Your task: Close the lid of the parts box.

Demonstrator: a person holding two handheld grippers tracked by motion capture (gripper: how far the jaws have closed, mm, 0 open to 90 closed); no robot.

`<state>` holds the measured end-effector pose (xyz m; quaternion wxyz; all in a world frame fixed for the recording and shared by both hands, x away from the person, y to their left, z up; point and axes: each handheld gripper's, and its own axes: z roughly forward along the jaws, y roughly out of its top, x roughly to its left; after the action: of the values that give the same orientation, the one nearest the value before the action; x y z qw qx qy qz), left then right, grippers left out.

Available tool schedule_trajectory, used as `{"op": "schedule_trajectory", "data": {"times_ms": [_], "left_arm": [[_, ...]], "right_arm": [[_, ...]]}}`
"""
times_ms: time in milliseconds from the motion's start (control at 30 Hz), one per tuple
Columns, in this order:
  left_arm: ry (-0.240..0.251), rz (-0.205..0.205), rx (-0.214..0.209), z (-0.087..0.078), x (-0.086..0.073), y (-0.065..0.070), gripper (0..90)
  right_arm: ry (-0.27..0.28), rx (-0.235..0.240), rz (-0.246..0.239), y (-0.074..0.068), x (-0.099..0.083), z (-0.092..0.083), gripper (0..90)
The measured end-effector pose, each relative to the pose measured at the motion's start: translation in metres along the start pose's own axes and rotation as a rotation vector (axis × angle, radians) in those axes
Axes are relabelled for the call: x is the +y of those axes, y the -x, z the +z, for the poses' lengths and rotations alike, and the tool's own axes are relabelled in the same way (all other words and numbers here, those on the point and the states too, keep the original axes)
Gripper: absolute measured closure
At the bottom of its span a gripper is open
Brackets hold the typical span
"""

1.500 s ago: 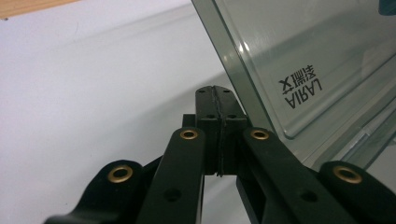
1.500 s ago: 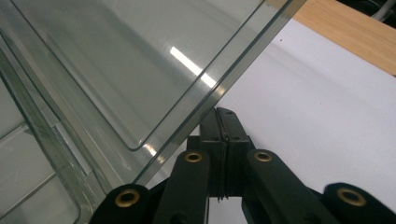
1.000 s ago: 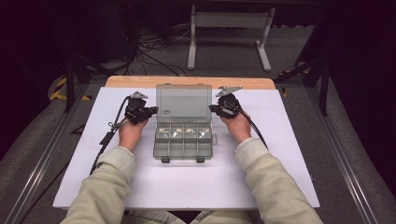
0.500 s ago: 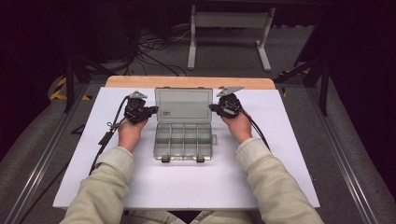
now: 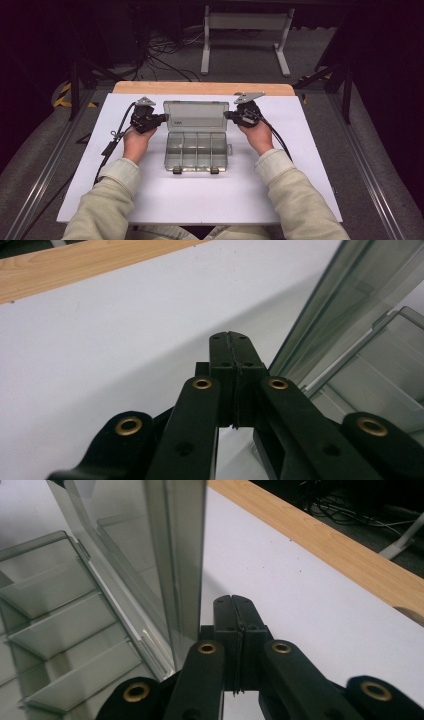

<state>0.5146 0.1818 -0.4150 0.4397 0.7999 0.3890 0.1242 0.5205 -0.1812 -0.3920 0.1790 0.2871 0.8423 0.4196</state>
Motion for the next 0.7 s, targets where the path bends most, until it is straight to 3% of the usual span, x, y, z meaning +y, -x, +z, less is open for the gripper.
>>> {"op": "schedule_trajectory", "data": {"times_ms": [433, 700], "left_arm": [[0.015, 0.039, -0.021, -0.018, 0.001, 0.004, 89.7], [0.018, 0.041, -0.030, -0.028, -0.002, 0.006, 89.7]], "right_arm": [[0.025, 0.035, -0.024, -0.008, 0.004, -0.021, 90.0], [0.030, 0.068, -0.039, -0.015, 0.007, -0.032, 90.0]]}}
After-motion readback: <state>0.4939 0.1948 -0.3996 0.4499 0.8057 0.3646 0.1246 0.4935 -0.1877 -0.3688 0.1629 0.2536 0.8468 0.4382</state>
